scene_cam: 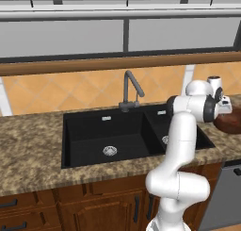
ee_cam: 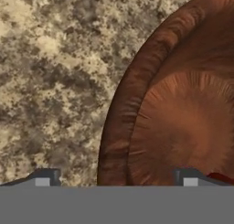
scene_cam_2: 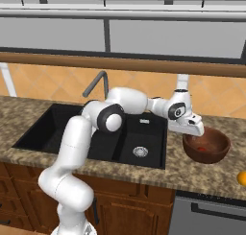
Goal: Pick the bell pepper from the sink and place it in the bowl. Then pick the bowl and place it in the microwave. Then close the microwave door and press the start button.
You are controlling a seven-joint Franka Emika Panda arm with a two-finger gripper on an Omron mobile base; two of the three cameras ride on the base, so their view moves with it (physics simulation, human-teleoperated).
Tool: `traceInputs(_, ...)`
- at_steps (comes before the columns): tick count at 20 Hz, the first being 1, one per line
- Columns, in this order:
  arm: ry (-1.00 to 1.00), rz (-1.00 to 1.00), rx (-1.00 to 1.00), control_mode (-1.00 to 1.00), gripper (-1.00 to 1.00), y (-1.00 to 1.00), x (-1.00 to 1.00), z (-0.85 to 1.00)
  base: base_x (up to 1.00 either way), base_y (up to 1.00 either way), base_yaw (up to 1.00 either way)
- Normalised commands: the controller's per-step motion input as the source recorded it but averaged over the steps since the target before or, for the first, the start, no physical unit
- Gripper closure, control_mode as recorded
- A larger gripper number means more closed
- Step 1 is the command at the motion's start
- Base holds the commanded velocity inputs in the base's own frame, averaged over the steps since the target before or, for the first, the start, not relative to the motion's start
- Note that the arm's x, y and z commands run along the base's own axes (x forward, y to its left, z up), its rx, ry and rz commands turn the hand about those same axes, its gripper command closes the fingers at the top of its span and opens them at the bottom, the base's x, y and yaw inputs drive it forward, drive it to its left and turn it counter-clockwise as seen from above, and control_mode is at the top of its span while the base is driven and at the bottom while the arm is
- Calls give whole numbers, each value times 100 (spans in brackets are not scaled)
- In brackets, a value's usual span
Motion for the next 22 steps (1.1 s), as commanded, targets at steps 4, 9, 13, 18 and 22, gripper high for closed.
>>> traceInputs(4, -1, 0, 0, -100, 100, 0, 0, -27, 0, 0, 0)
traceInputs(9, -11, 0, 0, -100, 100, 0, -25, 1, 0, 0, 0)
traceInputs(13, -16, 0, 0, -100, 100, 19, -54, 42, 0, 0, 0)
traceInputs(18, -24, 14, -5, -100, 100, 51, -67, 78, 0, 0, 0)
traceInputs(22, -16, 16, -8, -100, 100, 72, -59, 77, 0, 0, 0)
